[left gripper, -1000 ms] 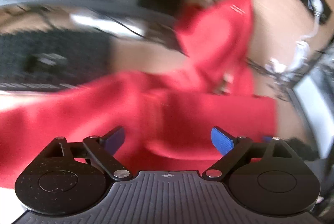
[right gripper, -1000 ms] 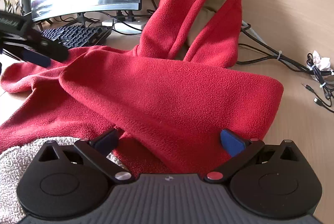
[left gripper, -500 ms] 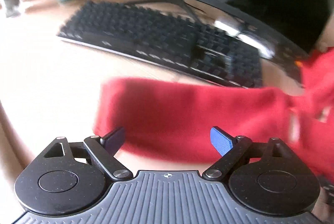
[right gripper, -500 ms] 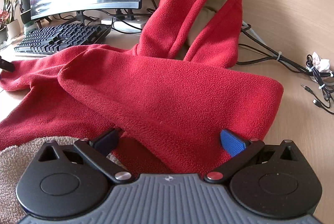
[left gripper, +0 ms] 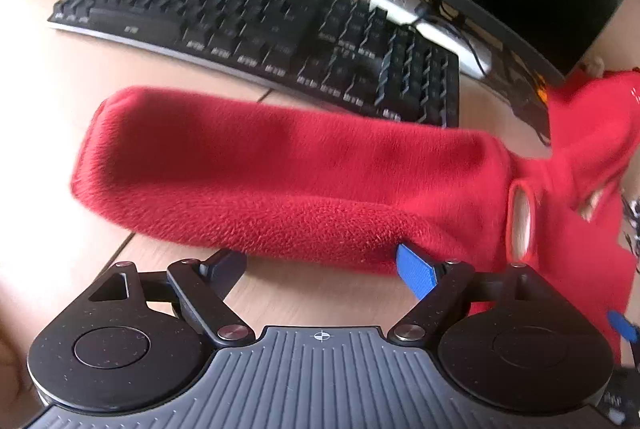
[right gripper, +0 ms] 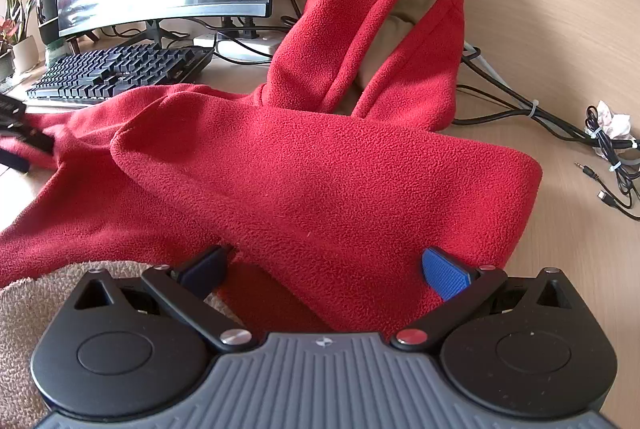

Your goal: Fold clothes

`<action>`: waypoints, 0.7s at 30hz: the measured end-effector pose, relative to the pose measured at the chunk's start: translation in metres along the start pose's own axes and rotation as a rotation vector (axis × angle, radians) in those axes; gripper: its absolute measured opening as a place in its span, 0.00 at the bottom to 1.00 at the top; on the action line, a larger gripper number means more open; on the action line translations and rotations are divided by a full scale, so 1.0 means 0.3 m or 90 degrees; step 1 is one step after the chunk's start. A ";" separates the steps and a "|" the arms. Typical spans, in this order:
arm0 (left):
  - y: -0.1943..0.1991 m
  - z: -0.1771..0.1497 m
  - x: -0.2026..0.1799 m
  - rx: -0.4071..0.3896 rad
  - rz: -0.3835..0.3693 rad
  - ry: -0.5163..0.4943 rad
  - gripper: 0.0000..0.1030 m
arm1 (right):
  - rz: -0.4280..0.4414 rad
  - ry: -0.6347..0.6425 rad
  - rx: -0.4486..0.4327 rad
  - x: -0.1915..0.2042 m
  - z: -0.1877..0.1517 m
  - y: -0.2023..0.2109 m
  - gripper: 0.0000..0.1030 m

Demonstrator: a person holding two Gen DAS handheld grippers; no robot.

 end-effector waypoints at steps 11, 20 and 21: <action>-0.079 0.081 -0.122 -0.109 0.038 -0.094 0.40 | 0.005 0.000 0.000 -0.002 0.000 0.002 1.00; 0.017 0.123 -0.199 -0.168 0.014 -0.162 0.21 | 0.037 -0.042 -0.006 -0.048 0.038 0.072 1.00; 0.041 0.128 -0.213 -0.180 0.004 -0.168 0.21 | 0.035 -0.051 -0.014 -0.061 0.045 0.092 1.00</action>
Point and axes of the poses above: each gripper's, at about its wrist camera, not at the fingertips, and y roughly against the way its jaws point, x to its left, z to its top, the point moved 3 cm from there along -y, roughly the way its jaws point, and after that the axes turned 5 degrees about -y, right-handed, at the moved point
